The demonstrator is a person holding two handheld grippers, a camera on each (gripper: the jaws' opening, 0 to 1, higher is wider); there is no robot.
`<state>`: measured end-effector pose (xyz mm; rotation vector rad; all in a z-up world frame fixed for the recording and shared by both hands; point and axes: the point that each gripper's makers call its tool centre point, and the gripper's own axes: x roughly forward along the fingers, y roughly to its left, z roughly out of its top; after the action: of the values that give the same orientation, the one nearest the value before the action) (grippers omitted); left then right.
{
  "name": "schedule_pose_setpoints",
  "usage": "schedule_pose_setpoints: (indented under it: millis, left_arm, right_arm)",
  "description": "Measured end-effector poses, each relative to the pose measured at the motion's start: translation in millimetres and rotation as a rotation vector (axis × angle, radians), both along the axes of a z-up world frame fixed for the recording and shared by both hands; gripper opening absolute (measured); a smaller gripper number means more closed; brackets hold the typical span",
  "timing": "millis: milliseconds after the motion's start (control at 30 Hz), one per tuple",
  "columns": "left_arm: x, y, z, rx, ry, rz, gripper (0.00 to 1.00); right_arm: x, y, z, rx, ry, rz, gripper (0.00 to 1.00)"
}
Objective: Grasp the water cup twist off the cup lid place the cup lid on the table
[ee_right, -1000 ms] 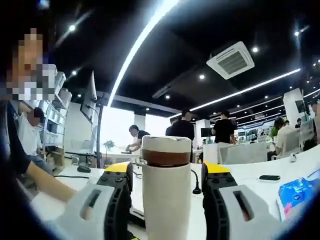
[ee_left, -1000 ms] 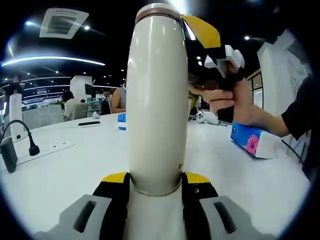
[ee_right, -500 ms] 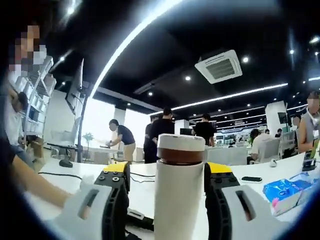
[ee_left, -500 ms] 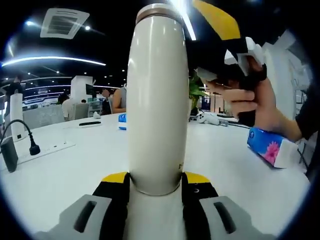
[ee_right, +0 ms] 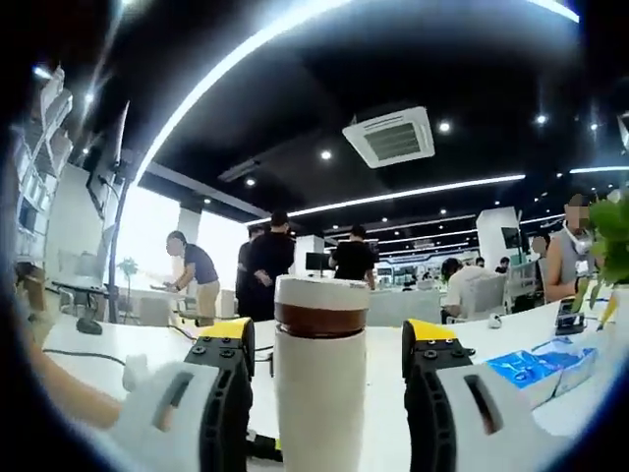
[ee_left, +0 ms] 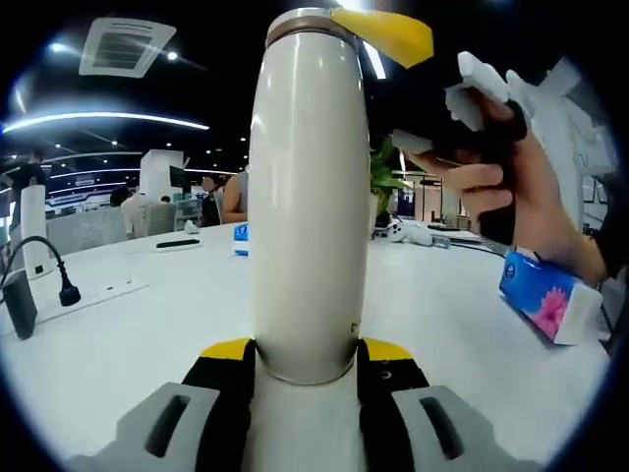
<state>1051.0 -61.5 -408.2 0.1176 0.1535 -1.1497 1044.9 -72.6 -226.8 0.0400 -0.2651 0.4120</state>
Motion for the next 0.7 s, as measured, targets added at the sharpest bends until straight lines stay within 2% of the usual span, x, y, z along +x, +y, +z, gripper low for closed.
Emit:
schedule_pose_setpoints:
  millis: [333, 500, 700]
  left_arm:
    - [0.0, 0.0, -0.3, 0.000, 0.000, -0.001, 0.43]
    - [-0.4, 0.0, -0.6, 0.000, 0.000, -0.002, 0.43]
    - [-0.4, 0.1, -0.7, 0.000, 0.000, -0.002, 0.43]
  right_arm:
    - [5.1, 6.9, 10.7, 0.005, -0.024, -0.021, 0.62]
    - [13.1, 8.7, 15.8, 0.034, -0.023, -0.022, 0.58]
    - [13.7, 10.0, 22.5, 0.027, -0.049, -0.024, 0.55]
